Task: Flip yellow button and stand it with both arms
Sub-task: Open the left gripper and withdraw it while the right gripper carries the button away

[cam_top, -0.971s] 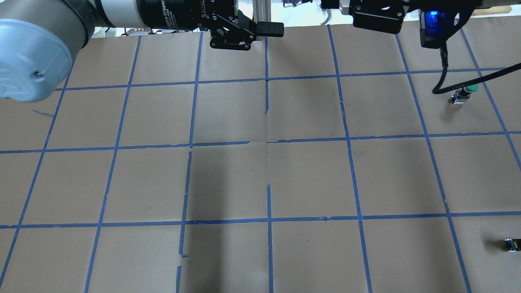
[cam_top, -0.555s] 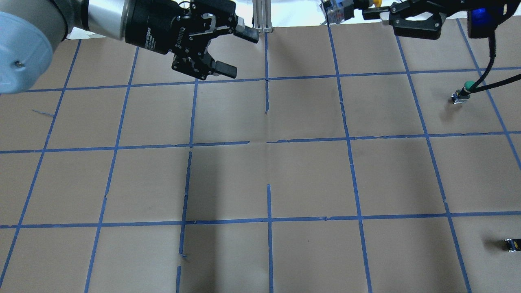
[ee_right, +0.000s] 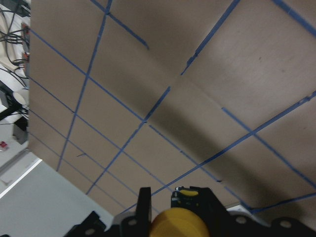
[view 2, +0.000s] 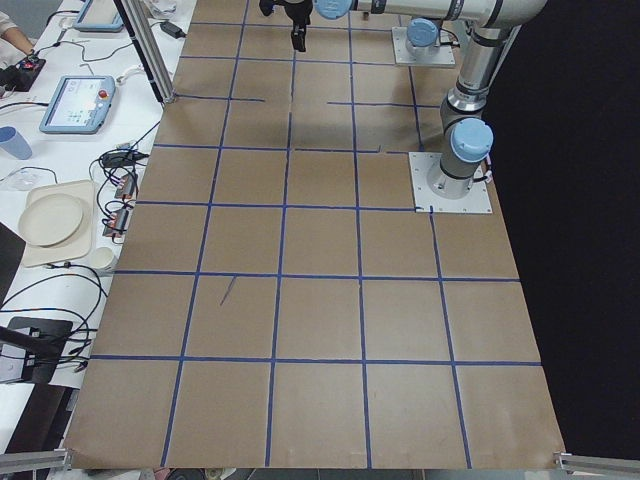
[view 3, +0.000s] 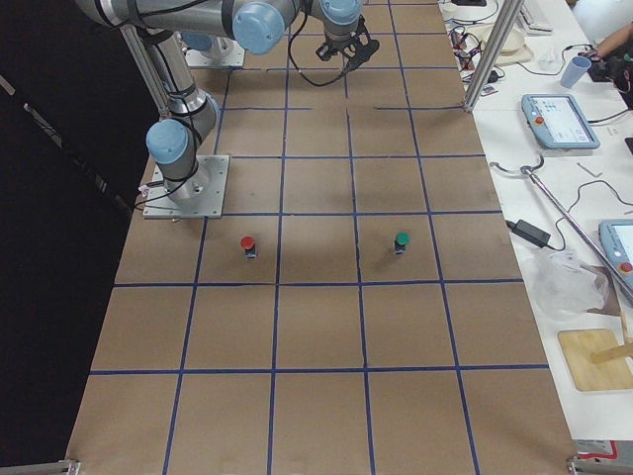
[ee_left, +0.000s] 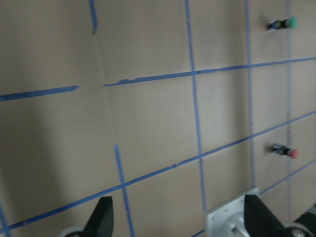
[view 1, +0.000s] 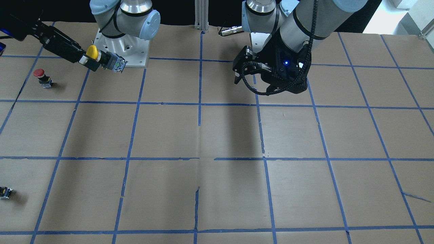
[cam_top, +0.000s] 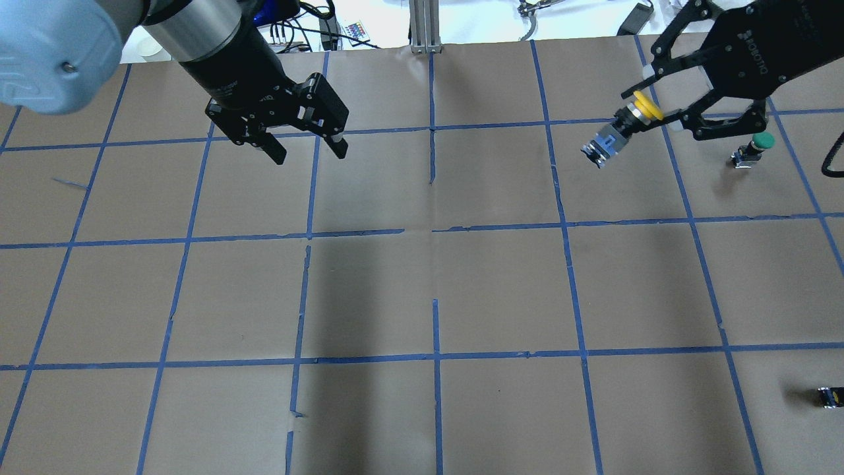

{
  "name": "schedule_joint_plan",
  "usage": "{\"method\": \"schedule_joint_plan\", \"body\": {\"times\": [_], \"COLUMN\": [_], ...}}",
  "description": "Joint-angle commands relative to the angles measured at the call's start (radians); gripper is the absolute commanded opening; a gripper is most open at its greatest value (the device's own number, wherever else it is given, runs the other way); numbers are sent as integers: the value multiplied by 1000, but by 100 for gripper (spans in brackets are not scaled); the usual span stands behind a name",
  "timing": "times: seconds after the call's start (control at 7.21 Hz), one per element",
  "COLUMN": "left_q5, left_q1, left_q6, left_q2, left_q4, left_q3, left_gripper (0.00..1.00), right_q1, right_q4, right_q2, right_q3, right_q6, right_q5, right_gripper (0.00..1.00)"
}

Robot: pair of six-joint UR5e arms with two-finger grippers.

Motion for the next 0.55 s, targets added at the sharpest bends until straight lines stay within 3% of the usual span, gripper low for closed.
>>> {"method": "schedule_joint_plan", "body": {"times": [0.0,0.28,0.42], "left_q5": [303,298,291], "left_q1": [-20,-10,-1], "left_q6": [7,-7,-4], "left_q2": [22,44,64], "left_q4": [11,14,55], "left_q3": [-18,-64,-92], "left_gripper": [94,94,94], "right_q1": [1,0,0], "right_q4": [-18,-43,-123], "right_q2": [6,10,10], "right_q3": [4,23,57], "right_q6": [-385,-753,-876], "right_q5": [-249,-377,-449], "right_gripper": [9,8,7]}}
